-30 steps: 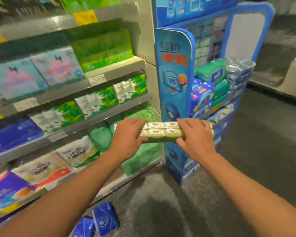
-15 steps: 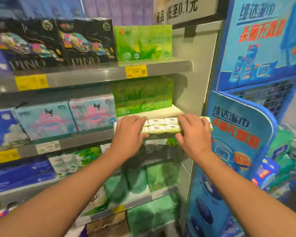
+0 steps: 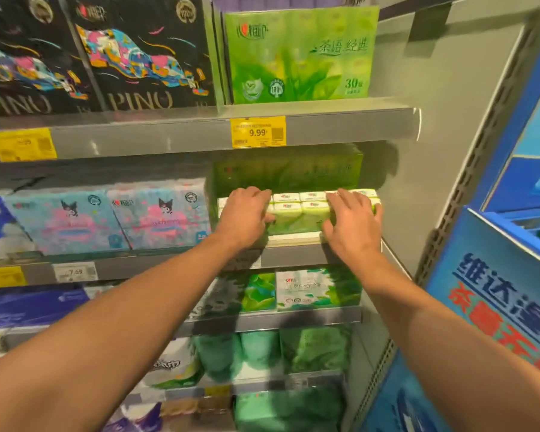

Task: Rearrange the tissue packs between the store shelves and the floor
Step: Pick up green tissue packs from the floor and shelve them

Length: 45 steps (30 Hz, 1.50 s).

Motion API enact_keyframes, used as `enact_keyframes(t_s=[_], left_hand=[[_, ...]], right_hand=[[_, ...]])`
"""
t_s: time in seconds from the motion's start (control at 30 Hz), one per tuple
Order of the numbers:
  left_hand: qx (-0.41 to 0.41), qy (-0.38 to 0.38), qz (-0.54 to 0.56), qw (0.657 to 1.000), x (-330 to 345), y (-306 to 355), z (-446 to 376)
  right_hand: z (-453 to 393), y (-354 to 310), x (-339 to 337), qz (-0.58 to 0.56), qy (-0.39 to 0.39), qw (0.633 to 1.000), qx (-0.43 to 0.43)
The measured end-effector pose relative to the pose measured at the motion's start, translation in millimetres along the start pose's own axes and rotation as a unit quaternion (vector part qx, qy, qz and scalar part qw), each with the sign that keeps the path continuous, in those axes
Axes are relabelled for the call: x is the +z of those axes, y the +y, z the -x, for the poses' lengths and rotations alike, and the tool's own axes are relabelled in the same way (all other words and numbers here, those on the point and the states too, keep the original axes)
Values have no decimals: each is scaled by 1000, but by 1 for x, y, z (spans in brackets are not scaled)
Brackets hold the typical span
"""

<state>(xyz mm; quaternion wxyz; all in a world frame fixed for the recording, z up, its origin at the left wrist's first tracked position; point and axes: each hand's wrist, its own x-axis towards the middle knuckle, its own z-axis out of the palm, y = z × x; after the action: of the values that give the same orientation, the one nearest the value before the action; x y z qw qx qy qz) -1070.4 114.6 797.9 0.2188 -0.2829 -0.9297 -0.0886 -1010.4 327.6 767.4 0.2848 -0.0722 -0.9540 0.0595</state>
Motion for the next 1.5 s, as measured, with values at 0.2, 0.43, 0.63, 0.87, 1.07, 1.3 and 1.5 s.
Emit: enact_keyframes(t_s=[0.2,0.43,0.63,0.87,1.07,1.3,1.5], left_hand=[[-26,9,-19,999,10,-17,-8],[-61,16,69,996,22,1,24],[-34,29,115,992,27,-1,38],[92,46,223,969,43,45,122],[204,-112,289,929,55,124,236],[347,-269,346,829,46,267,394],[404,-374,311,775,41,415,554]], right_hand=[[-16,-6,26,24,-46,998,-25],[-34,-17,40,33,-37,999,-11],[1,-22,19,-62,22,998,20],[183,-45,-8,-113,59,986,104],[364,-54,-57,-59,-11,962,266],[596,-33,-141,7,-44,882,469],[821,-12,-216,18,-29,788,615]])
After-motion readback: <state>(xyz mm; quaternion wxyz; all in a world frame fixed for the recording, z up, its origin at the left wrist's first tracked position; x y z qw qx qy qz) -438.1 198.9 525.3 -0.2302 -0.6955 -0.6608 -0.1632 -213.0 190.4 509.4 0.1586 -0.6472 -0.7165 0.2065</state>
